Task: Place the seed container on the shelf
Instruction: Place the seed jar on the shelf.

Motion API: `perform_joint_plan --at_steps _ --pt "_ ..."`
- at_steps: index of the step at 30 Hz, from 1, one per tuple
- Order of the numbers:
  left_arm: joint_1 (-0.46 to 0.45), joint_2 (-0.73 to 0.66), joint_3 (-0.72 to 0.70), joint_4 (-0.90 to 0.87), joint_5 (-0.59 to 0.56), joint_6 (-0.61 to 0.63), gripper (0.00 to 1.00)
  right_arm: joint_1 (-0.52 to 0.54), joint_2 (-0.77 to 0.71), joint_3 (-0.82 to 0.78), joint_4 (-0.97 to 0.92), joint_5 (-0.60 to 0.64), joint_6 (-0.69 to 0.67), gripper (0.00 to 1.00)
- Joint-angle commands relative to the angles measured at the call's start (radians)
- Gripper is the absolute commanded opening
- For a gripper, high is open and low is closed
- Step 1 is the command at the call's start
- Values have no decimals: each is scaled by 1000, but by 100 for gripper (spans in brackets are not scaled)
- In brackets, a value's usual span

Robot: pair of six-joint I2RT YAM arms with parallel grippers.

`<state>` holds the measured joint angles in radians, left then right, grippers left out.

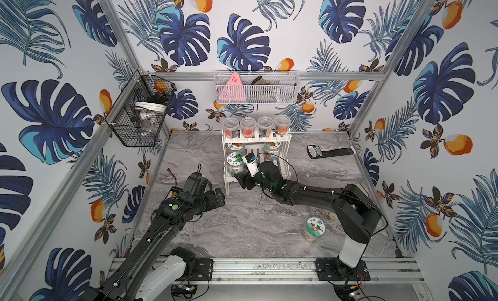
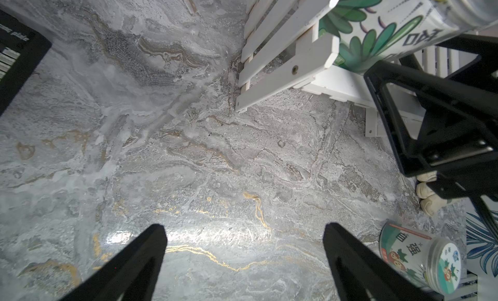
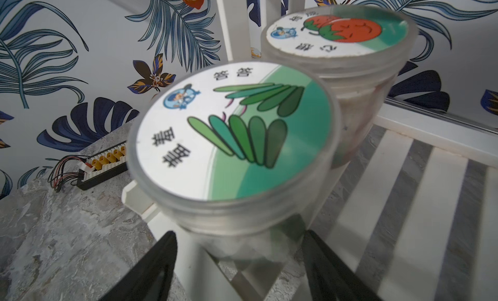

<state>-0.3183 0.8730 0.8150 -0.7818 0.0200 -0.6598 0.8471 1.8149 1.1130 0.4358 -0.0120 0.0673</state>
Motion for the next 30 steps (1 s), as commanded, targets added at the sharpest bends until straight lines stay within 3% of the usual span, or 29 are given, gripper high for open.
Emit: perform_joint_plan --at_steps 1,14,21,30 --pt "2 -3 0 4 0 -1 99 0 -6 11 -12 2 14 77" --pt "2 -5 0 12 27 9 99 -2 -20 -3 -14 29 18 78" --pt "1 -22 -10 31 78 44 99 -3 -44 -28 -14 35 9 83" --pt "1 -34 22 -7 28 117 99 -3 -160 -133 -18 24 2 92"
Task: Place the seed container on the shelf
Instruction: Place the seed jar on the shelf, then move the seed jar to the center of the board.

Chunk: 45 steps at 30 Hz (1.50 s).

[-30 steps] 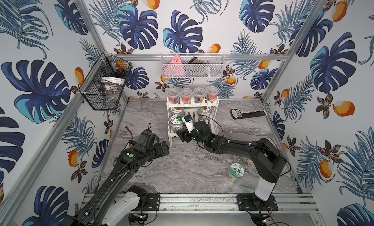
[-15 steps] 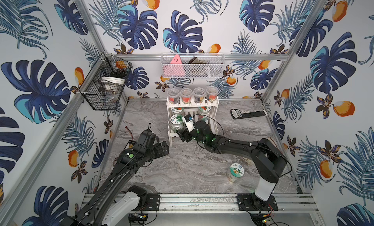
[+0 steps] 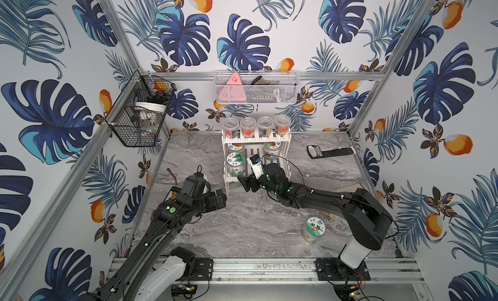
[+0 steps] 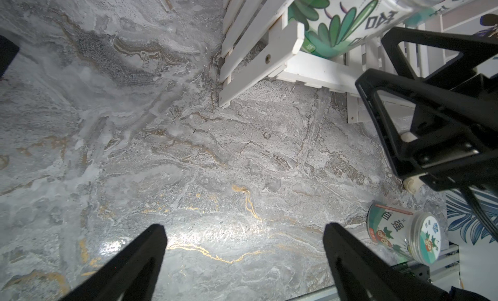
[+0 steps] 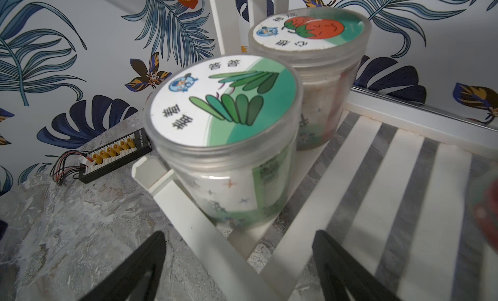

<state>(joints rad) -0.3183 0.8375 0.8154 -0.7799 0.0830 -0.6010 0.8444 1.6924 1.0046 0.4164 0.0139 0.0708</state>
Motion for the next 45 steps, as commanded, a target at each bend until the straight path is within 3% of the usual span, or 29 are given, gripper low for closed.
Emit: perform_joint_plan --at_steps 1,6,12,16,19,24,32,38,45 --pt "1 11 35 -23 -55 66 99 -1 -58 -40 -5 1 2 93" --pt "2 60 74 -58 -55 81 99 -1 -215 -117 -120 30 45 100" --pt "0 4 -12 165 236 9 99 -10 -454 -192 -405 149 201 100" --pt "-27 3 -47 255 303 -48 99 -21 -621 -273 -560 274 313 100" --pt "-125 15 -49 268 238 -61 99 -55 -740 -315 -688 322 416 100" --pt "-414 95 -46 337 43 -117 99 -142 -842 -311 -984 388 622 100" --pt "-792 439 136 409 -203 -91 99 -284 -935 -283 -1260 311 799 96" --pt "-919 670 316 407 -244 -20 99 -286 -1003 -323 -1386 310 941 91" --pt "-944 755 337 441 -245 -29 99 -284 -991 -347 -1444 199 972 91"
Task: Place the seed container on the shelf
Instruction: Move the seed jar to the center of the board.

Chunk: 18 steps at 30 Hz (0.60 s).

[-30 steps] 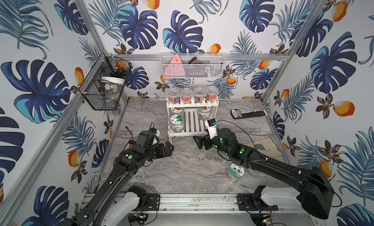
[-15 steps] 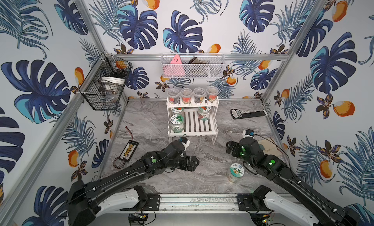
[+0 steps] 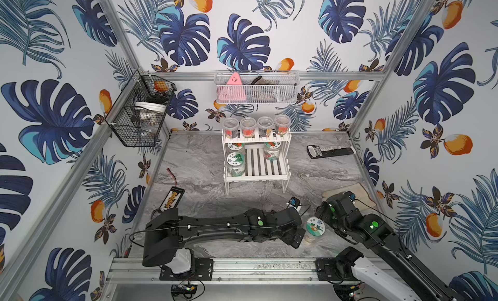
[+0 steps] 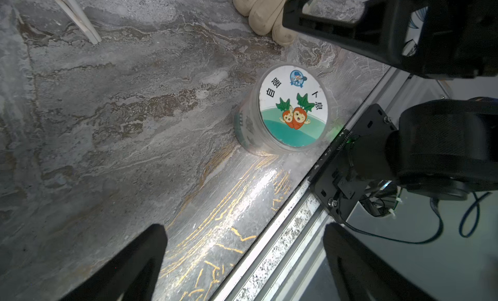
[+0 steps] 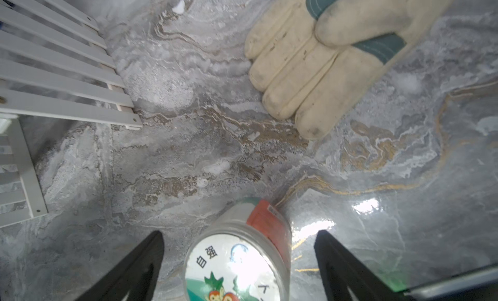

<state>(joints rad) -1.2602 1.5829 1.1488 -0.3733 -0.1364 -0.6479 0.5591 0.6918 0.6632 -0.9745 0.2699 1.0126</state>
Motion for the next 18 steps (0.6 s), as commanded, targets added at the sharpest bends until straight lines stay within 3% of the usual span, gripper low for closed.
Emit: perform_joint_plan --at_steps 1,10,18 --pt "-2 12 4 37 -28 16 99 1 17 -8 -42 -89 19 92" --pt "-2 -32 -29 6 -112 11 98 2 38 -77 24 -202 31 92" --pt "-2 -86 -71 -44 -194 -39 96 8 159 -145 340 -434 40 91"
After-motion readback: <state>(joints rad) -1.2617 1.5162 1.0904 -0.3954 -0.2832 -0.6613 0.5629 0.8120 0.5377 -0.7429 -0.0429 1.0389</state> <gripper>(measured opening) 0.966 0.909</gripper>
